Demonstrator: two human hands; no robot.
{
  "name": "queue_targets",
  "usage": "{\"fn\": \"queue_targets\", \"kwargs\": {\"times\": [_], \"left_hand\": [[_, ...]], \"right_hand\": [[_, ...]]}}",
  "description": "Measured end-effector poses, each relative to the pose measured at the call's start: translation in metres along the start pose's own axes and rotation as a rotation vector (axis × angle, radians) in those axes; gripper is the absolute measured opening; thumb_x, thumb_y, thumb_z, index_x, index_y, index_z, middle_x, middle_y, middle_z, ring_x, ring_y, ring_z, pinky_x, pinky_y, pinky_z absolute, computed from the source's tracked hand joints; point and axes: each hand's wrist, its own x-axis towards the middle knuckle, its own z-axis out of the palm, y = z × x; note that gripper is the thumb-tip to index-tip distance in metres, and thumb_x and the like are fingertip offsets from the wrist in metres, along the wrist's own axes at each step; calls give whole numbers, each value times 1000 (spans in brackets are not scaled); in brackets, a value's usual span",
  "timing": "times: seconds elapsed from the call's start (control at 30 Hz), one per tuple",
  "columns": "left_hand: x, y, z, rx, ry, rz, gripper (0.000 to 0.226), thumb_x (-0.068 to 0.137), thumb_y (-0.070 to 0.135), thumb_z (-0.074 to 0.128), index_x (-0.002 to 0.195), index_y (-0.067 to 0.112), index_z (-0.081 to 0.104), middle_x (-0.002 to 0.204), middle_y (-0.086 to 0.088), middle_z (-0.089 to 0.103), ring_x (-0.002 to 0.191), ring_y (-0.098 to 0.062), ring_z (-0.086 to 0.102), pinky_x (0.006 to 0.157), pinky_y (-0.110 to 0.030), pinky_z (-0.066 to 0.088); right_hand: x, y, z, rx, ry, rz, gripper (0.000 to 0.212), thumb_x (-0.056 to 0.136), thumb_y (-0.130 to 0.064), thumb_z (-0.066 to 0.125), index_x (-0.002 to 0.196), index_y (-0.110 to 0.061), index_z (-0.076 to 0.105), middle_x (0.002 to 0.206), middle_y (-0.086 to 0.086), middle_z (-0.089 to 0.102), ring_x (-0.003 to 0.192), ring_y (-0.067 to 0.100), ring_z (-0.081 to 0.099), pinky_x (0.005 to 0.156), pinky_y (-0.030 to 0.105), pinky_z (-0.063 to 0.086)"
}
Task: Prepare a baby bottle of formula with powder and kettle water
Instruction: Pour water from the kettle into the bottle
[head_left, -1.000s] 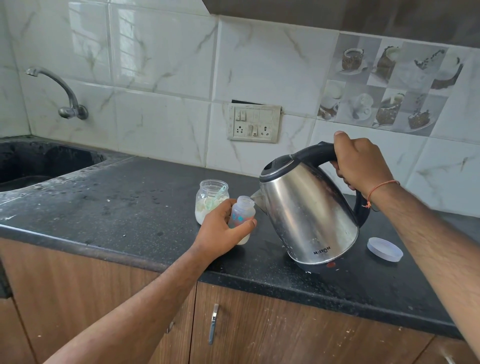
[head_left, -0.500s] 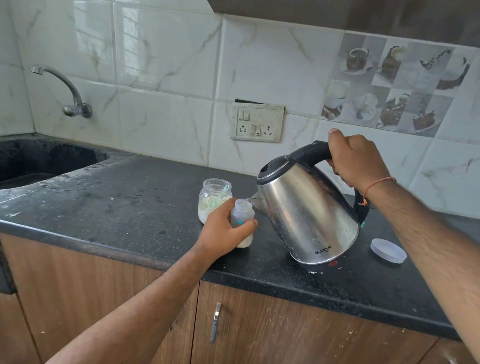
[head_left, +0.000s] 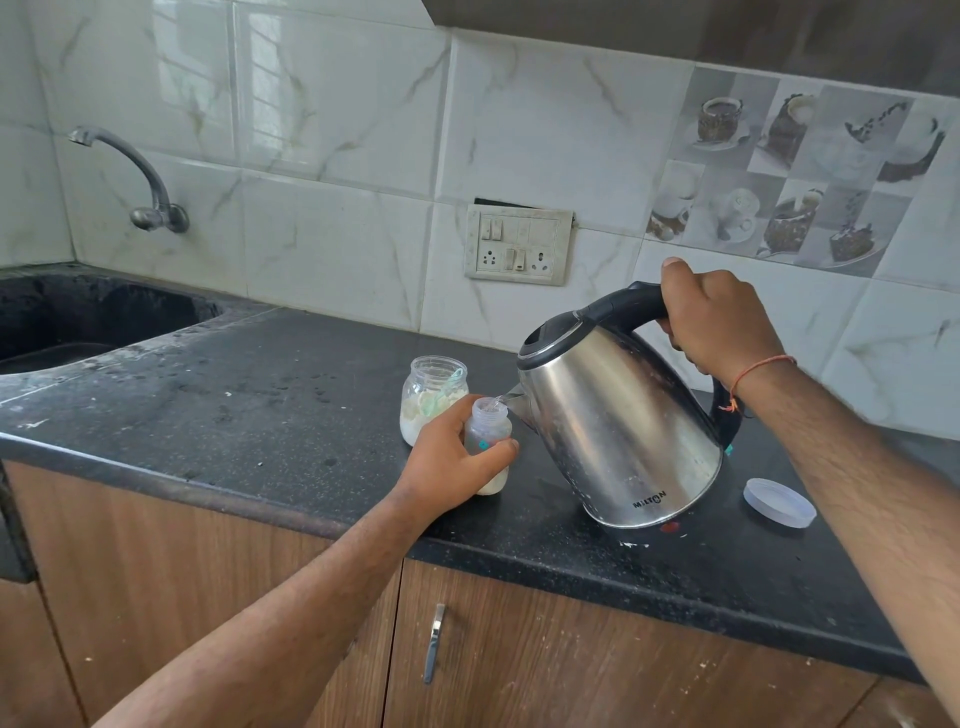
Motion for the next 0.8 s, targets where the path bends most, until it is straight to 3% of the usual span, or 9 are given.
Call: {"fn": "queue_targets", "kwargs": {"times": [0.37, 0.6, 0.8], "left_hand": [[3, -3, 0, 73, -30, -46, 27, 89, 22, 84, 111, 31, 72, 98, 13, 78, 99, -7, 73, 90, -27, 57], [4, -5, -1, 82, -38, -74, 43, 83, 29, 88, 121, 33, 69, 108, 12, 79, 105, -7, 74, 100, -38, 61], [3, -4, -1, 84, -44, -73, 55, 73, 43, 90, 123, 35, 67, 110, 12, 78, 107, -7, 74, 103, -43, 61]], "right_hand": [[1, 1, -1, -12, -3, -2, 57, 107, -36, 37, 75, 2, 66, 66, 13, 67, 71, 39, 57, 81, 52, 54], [-1, 0, -1, -14, -9, -16, 53, 107, -32, 38, 75, 1, 64, 63, 9, 64, 76, 44, 60, 80, 51, 53], [-2, 1, -2, 8, 1, 9, 62, 107, -40, 37, 68, -2, 66, 60, 8, 64, 65, 35, 55, 80, 50, 54]]}}
